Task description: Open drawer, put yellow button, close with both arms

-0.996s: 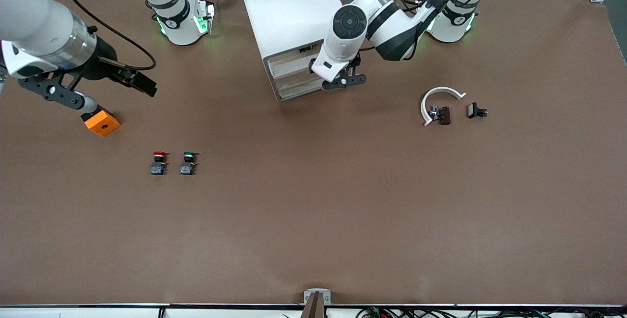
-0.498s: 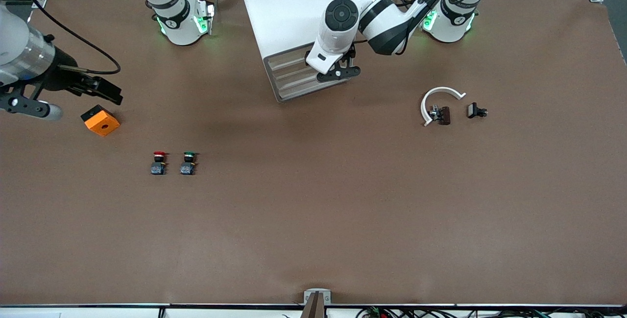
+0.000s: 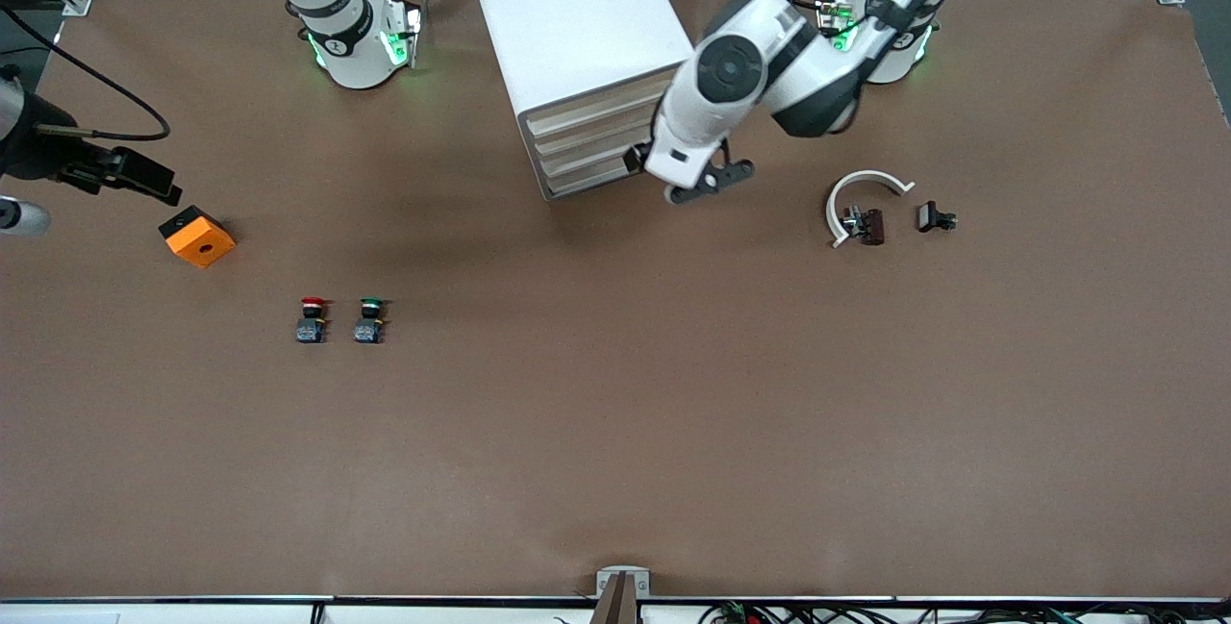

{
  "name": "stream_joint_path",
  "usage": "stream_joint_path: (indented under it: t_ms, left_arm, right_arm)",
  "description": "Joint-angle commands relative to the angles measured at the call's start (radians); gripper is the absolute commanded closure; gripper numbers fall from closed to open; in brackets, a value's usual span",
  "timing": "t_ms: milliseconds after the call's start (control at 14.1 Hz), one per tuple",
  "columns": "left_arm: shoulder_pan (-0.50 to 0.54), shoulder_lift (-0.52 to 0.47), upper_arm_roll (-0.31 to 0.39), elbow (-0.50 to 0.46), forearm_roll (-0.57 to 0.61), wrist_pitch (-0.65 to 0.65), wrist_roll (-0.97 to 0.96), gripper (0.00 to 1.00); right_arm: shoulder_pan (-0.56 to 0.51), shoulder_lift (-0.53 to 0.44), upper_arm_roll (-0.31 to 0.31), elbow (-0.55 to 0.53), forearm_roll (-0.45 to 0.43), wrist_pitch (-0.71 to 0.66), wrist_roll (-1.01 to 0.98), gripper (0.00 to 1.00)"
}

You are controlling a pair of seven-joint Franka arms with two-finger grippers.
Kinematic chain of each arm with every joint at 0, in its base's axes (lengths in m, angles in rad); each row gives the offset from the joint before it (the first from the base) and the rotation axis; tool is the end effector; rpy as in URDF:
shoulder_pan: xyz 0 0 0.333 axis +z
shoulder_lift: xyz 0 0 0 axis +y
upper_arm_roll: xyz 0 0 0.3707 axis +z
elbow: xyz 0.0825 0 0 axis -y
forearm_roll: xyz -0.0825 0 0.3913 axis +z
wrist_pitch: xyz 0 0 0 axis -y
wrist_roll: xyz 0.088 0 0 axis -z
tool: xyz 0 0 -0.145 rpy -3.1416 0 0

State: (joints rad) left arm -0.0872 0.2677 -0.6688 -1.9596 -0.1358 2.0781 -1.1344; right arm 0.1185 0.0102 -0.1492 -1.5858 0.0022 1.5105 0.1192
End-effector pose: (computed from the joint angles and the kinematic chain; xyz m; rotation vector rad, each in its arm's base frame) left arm 0.4425 -0.4091 0.3743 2.9452 0.6898 -0.4332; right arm 0.5546 -0.0163 0.6235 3.1268 -0.2348 -0.1339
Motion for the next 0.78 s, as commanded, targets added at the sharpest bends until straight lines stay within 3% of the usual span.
stream_joint_path:
  t_ms: [0, 356, 711]
  left_arm:
    - [0.119, -0.01, -0.015, 0.068, 0.092, -0.084, 0.001, 0.0]
    - [0.341, -0.041, -0.017, 0.125, 0.172, -0.164, 0.063, 0.0]
    - [0.527, -0.038, -0.015, 0.212, 0.189, -0.178, 0.304, 0.0]
  right_arm:
    - [-0.048, -0.029, 0.019, -0.025, -0.002, 0.016, -0.065, 0.0]
    - [-0.071, -0.035, 0.019, -0.005, -0.004, 0.014, -0.113, 0.0]
    - [-0.073, -0.027, 0.02, 0.087, -0.014, 0.001, -0.119, 0.0]
